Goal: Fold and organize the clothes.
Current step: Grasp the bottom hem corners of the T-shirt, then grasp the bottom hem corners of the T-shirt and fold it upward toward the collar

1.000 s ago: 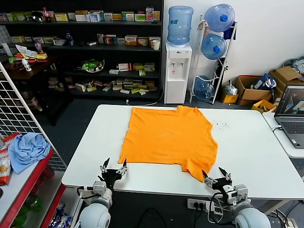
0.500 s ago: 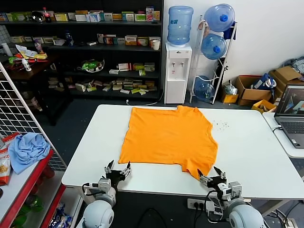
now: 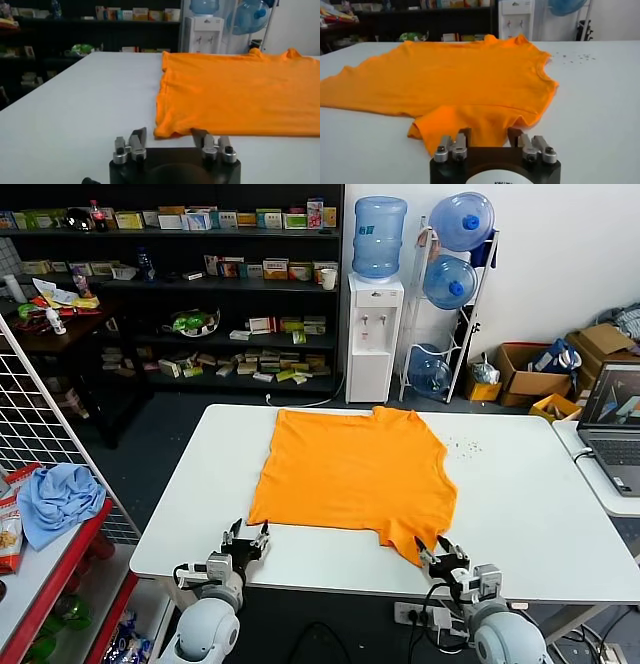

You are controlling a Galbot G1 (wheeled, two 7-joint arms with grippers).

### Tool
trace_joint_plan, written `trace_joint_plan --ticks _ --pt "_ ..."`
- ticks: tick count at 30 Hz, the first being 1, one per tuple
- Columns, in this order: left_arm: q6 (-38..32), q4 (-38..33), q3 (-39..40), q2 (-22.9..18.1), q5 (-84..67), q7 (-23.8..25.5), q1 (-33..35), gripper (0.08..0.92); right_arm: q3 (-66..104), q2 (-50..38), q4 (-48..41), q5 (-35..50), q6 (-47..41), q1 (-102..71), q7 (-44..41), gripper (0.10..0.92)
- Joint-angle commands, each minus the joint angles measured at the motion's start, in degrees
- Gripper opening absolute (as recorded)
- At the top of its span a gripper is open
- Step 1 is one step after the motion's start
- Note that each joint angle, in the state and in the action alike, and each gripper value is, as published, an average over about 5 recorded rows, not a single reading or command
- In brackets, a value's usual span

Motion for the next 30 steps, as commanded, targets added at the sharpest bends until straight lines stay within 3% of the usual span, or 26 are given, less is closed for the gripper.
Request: trace_joint_plan --ticks 1,10,16,30 --pt "-0.06 0.82 0.07 -0.02 0.27 0.13 -0.24 0.516 -0.11 -0.04 -0.03 0.12 -0.04 0.16 0.02 0.359" --pt "-2.44 -0.7 0.34 -0.17 2.63 1.26 1.04 0.256 -0.06 1.03 0.68 0.77 -0.76 0.15 0.27 0.131" --pt "-3.43 -2.66 0.26 0.35 3.73 0.93 2.11 0.107 0.21 0.87 2.69 1.24 -1.38 -1.23 0.84 0.124" --pt "-4.11 -13.07 0.48 6.53 6.31 0.01 10.01 0.092 3.33 -4.1 16.84 -1.11 -3.72 -14.84 3.38 0.124"
